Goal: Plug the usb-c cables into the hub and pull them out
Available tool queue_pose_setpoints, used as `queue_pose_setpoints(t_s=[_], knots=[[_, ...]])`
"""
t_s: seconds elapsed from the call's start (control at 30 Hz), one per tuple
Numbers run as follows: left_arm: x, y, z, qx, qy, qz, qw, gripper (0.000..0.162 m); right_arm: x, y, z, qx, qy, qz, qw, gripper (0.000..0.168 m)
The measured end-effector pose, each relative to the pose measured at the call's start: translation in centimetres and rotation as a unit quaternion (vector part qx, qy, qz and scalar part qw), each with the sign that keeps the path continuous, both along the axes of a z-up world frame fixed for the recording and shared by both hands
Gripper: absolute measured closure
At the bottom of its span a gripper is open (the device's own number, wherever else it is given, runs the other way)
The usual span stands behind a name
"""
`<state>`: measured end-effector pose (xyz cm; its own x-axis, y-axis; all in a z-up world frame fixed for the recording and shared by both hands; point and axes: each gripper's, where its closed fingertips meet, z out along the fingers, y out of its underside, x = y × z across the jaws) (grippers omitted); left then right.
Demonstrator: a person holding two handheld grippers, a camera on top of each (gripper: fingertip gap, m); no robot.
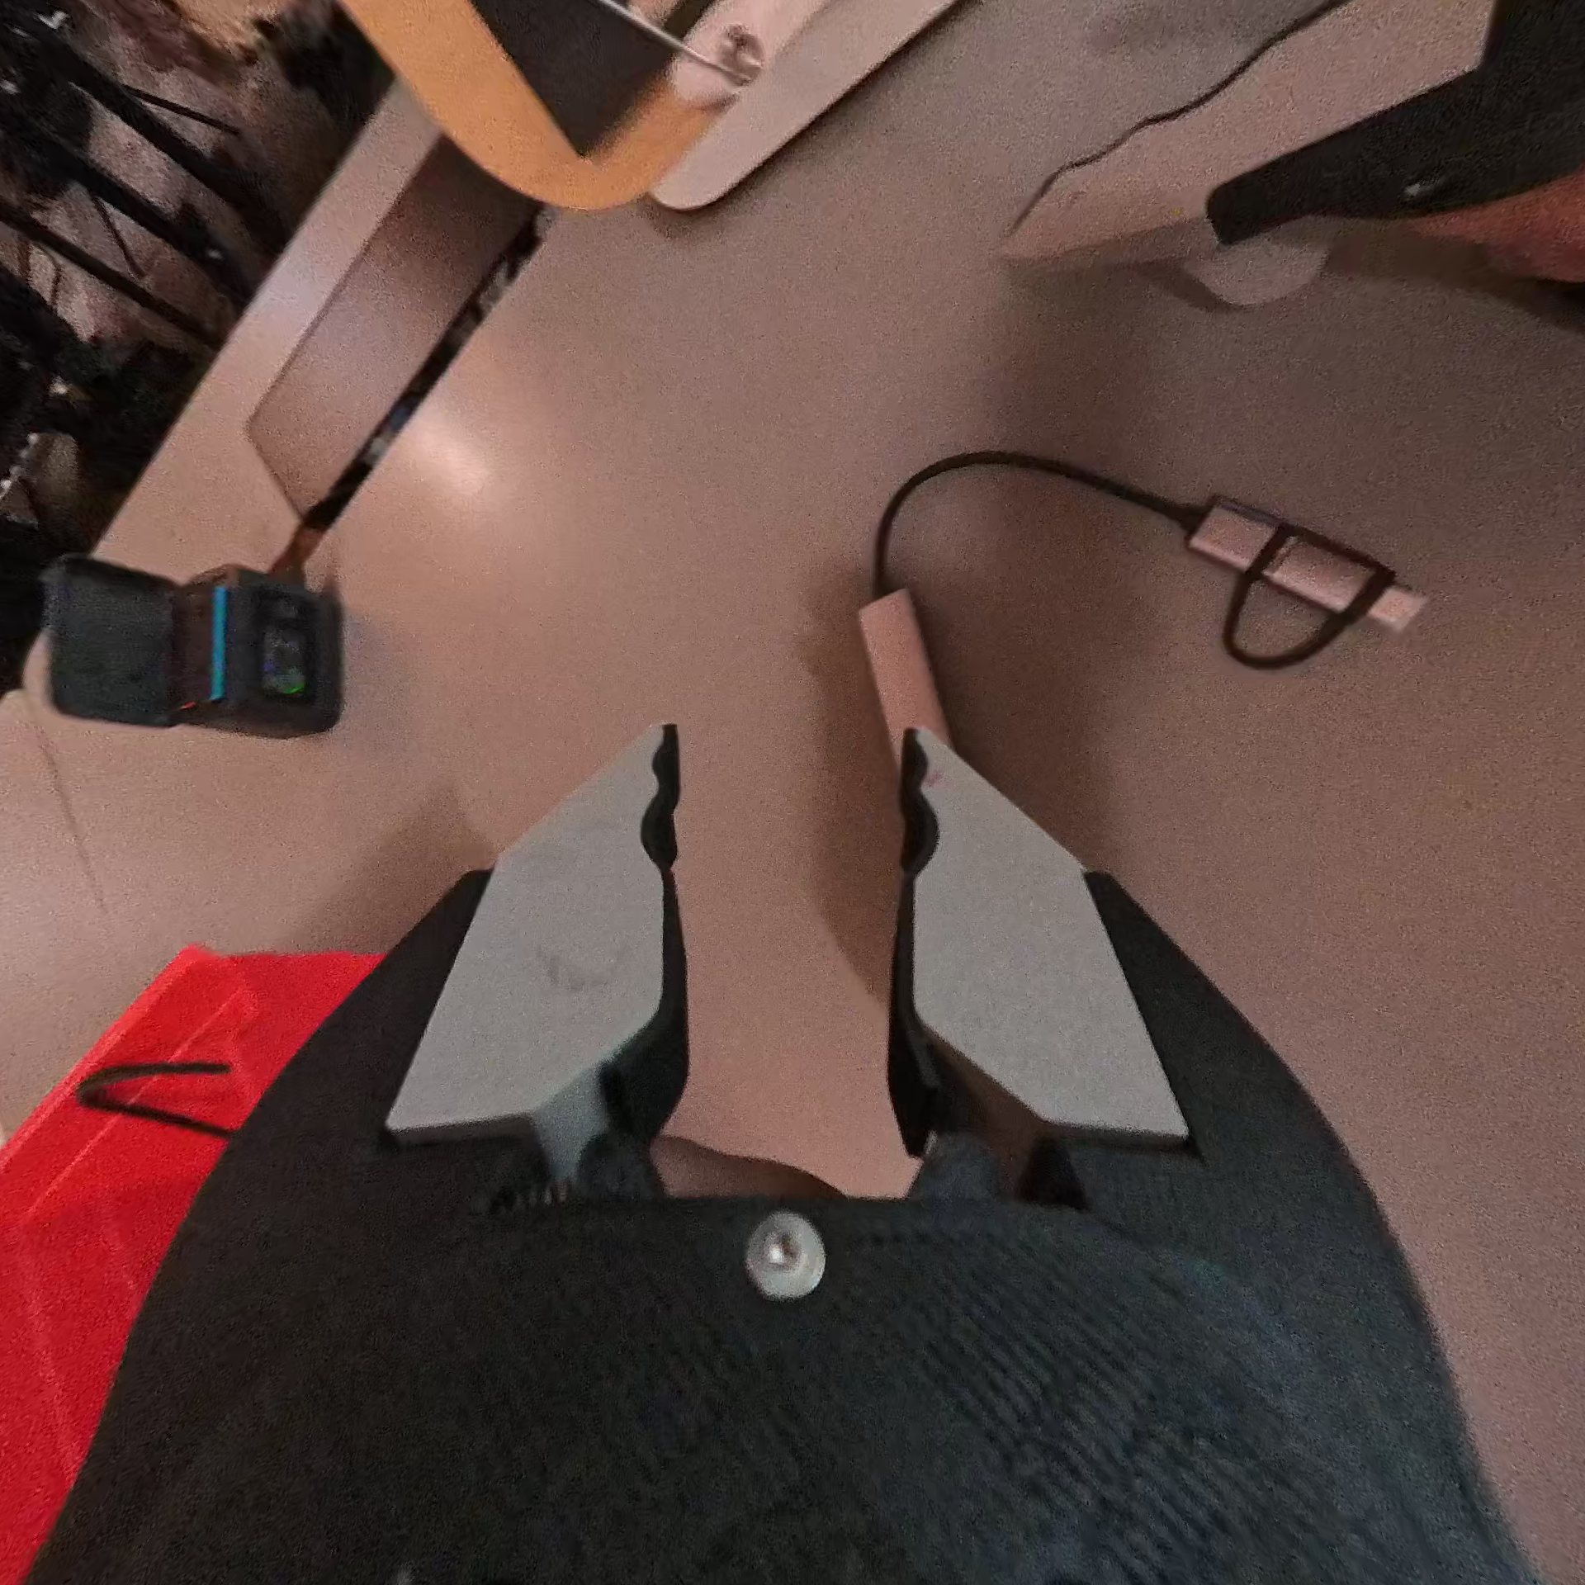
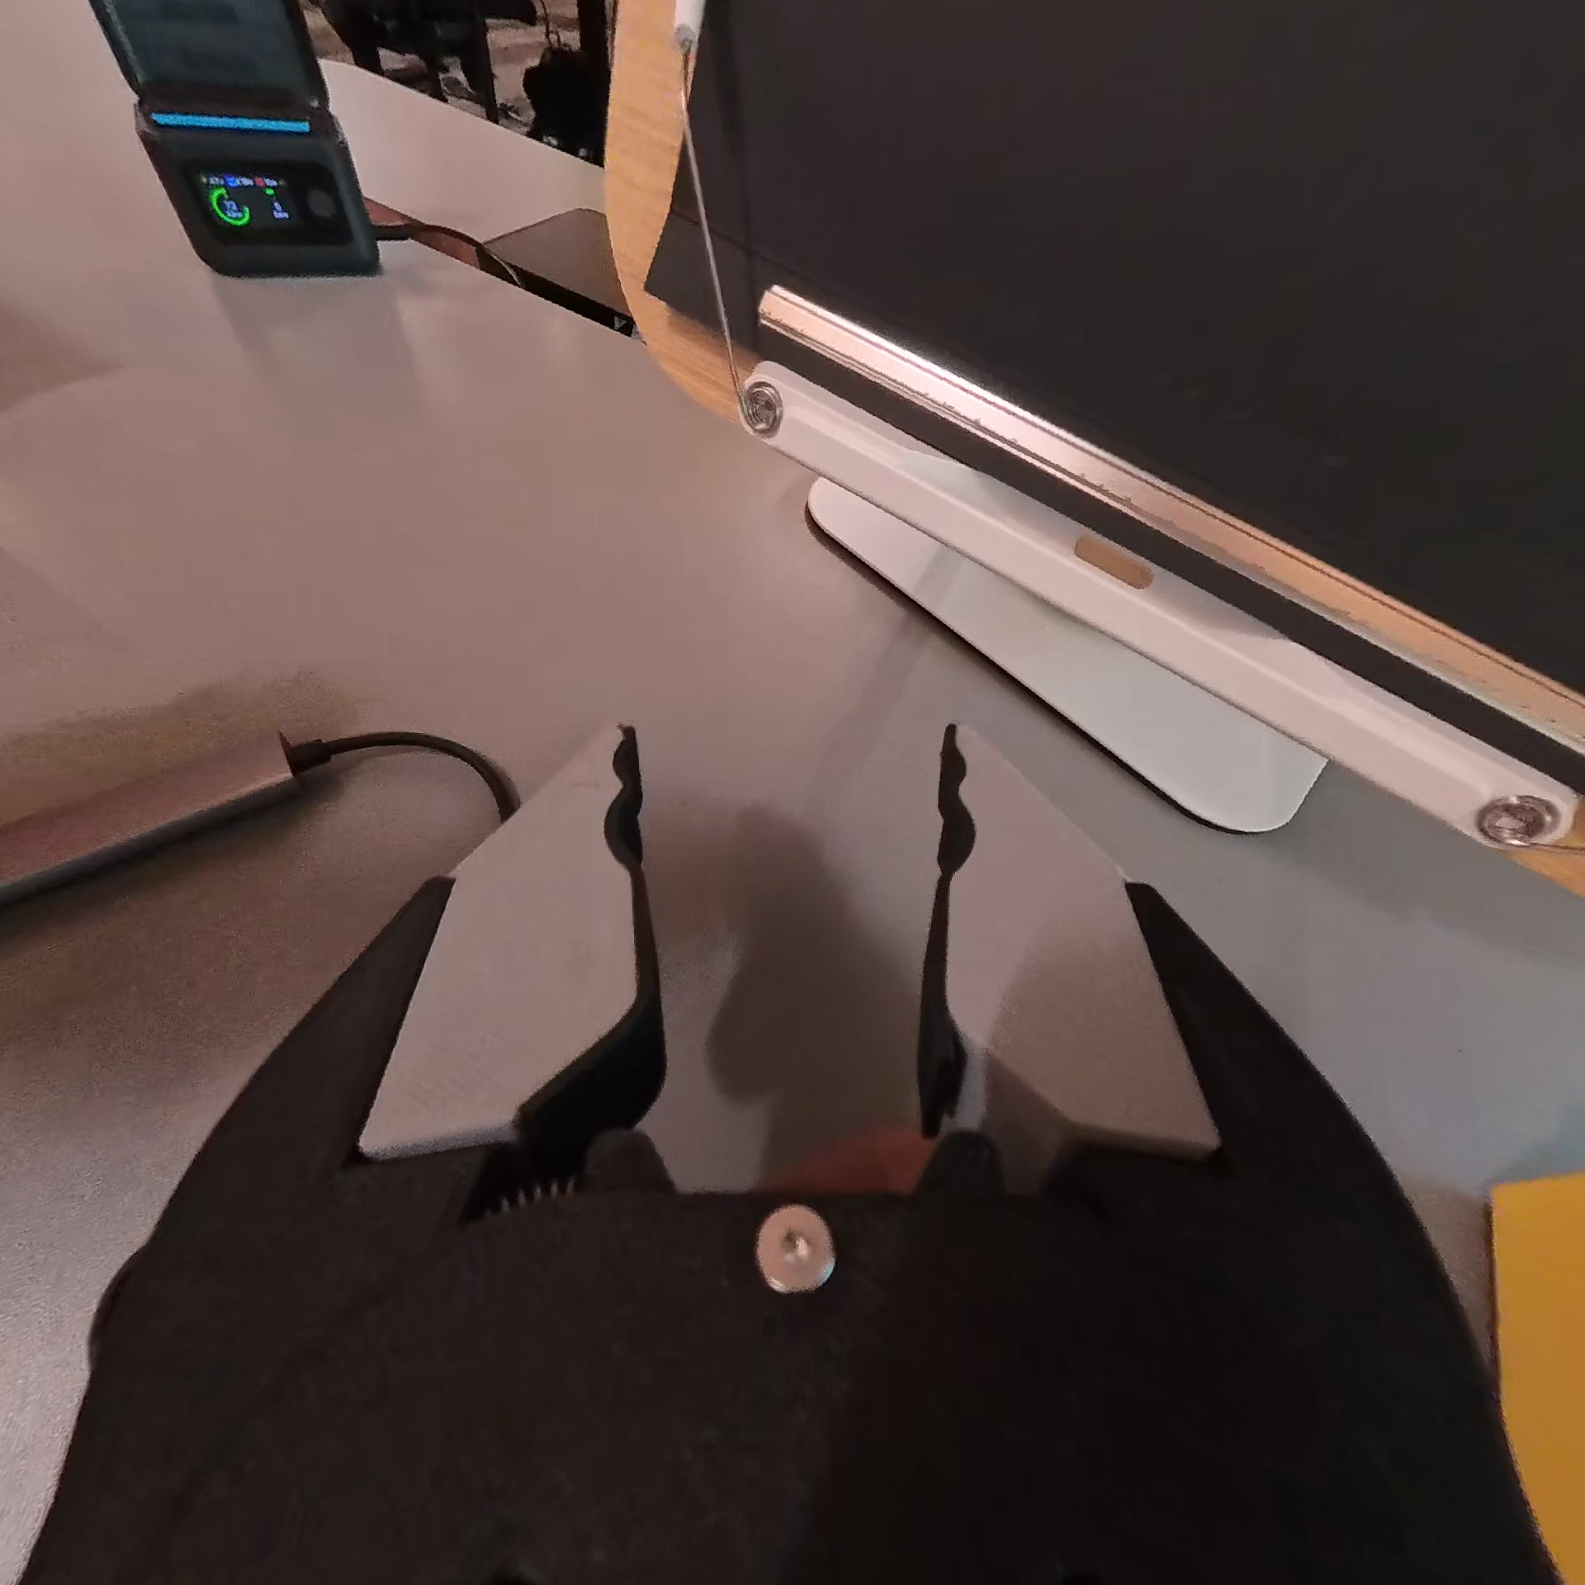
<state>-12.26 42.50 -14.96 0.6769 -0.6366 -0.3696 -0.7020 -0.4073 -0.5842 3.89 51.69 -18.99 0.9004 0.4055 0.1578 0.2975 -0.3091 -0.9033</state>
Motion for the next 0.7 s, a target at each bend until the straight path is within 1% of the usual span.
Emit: queue_pose_setpoints(t_s=[0.07, 0.13, 0.2, 0.23, 0.3, 0.33, 0.4, 0.47, 0.5, 0.57, 0.6, 0.63, 0.67, 0.7], knots=[[-4.2, -1.0, 3.7, 0.026, -0.008, 0.026, 0.999, 0.114, -0.1, 0.0, -0.1, -0.003, 0.000, 0.002, 1.000, 0.101], [-9.9, -1.8, 7.4, 0.051, -0.015, 0.077, 0.996, 0.116, -0.2, 0.1, -0.2, -0.004, 0.002, 0.004, 1.000, 0.101], [-16.3, -3.4, 9.2, 0.044, -0.013, 0.134, 0.990, 0.118, -0.4, 0.0, -0.2, -0.005, 0.001, 0.007, 1.000, 0.101], [-19.6, -4.1, 9.2, 0.032, -0.007, 0.166, 0.986, 0.118, -0.5, 0.0, -0.2, -0.005, -0.002, 0.008, 1.000, 0.101], [-26.0, -5.0, 8.0, 0.014, 0.017, 0.237, 0.971, 0.118, -0.8, 0.0, -0.3, -0.004, -0.008, 0.012, 1.000, 0.101], [-28.6, -5.4, 6.5, -0.004, 0.027, 0.266, 0.964, 0.118, -1.0, 0.0, -0.3, -0.002, -0.012, 0.014, 1.000, 0.101], [-32.4, -6.2, 2.6, -0.054, 0.049, 0.301, 0.951, 0.115, -1.2, -0.1, -0.3, 0.001, -0.020, 0.017, 1.000, 0.101], [-34.8, -6.3, -0.9, -0.087, 0.061, 0.320, 0.942, 0.115, -1.4, -0.3, -0.3, 0.005, -0.026, 0.019, 0.999, 0.101], [-35.2, -6.1, -2.4, -0.097, 0.057, 0.321, 0.940, 0.116, -1.4, -0.4, -0.3, 0.006, -0.027, 0.020, 0.999, 0.101], [-35.6, -5.5, -4.3, -0.106, 0.053, 0.326, 0.938, 0.116, -1.4, -0.7, -0.3, 0.005, -0.025, 0.021, 0.999, 0.102], [-35.9, -5.2, -5.1, -0.111, 0.062, 0.329, 0.936, 0.122, -1.4, -0.7, -0.3, 0.005, -0.023, 0.021, 1.000, 0.102], [-36.4, -5.1, -5.7, -0.116, 0.076, 0.330, 0.934, 0.140, -1.3, -0.8, -0.3, 0.003, -0.021, 0.020, 1.000, 0.102], [-36.4, -5.2, -6.4, -0.133, 0.079, 0.326, 0.932, 0.154, -1.2, -0.8, -0.3, 0.002, -0.018, 0.020, 1.000, 0.102], [-36.6, -5.2, -6.2, -0.133, 0.087, 0.330, 0.931, 0.155, -1.1, -0.8, -0.3, 0.000, -0.015, 0.019, 1.000, 0.103]])
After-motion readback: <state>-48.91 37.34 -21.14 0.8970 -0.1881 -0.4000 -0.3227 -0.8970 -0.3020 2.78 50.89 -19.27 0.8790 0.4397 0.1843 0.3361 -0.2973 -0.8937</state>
